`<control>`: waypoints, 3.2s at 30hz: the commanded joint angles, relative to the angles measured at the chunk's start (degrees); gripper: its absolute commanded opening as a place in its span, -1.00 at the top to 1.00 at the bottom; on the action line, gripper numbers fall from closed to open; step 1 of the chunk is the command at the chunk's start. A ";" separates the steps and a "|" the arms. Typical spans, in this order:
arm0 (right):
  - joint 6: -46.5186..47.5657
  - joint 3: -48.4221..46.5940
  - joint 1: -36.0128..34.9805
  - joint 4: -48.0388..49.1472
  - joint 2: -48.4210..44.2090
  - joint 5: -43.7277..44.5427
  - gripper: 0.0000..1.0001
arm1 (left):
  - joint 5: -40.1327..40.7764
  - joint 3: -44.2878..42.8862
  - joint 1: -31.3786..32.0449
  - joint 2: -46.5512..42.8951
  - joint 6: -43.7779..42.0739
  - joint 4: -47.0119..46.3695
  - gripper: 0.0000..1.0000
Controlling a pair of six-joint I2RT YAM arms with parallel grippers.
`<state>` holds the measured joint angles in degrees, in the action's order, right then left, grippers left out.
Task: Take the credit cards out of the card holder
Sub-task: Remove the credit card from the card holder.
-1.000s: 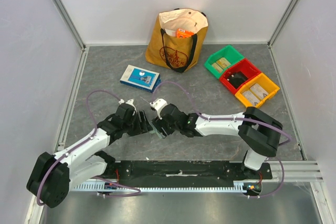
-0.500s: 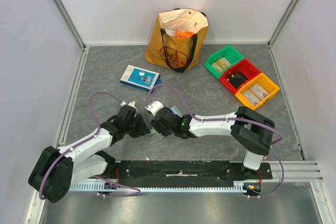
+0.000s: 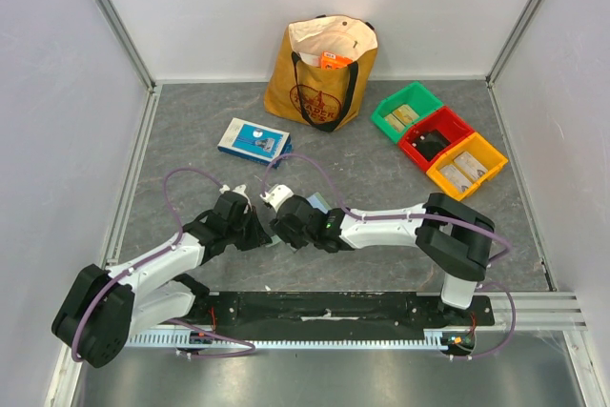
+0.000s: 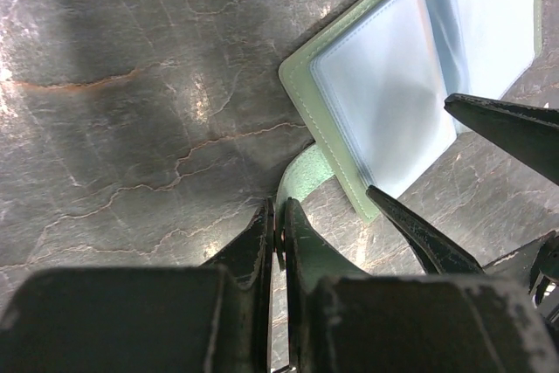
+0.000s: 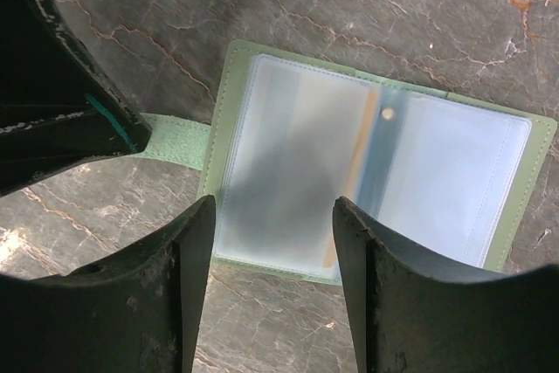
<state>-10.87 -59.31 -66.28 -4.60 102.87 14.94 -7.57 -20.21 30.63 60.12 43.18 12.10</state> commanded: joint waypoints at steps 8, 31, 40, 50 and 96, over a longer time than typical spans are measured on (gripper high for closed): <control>-0.11 -2.30 -0.43 -1.11 1.81 3.69 -0.06 | -0.16 0.69 0.13 -0.53 0.68 -0.76 0.96; -7.49 0.15 9.49 -8.31 -5.04 16.88 0.31 | 0.36 0.61 0.13 -2.28 -0.29 2.05 0.96; -6.79 1.13 11.09 -9.02 -11.46 13.90 0.03 | 2.56 -1.41 0.22 -3.51 -0.20 4.16 0.60; -6.44 2.62 11.17 3.54 -11.65 -11.06 0.19 | 6.52 -10.11 0.30 -9.75 -1.61 11.19 0.09; -22.87 15.28 23.74 30.44 2.16 -45.70 0.67 | 2.74 -4.67 4.00 13.53 0.77 -4.89 0.96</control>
<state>-32.47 -44.38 -42.59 21.58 103.98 -27.27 -7.79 -26.06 34.26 71.90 43.62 7.07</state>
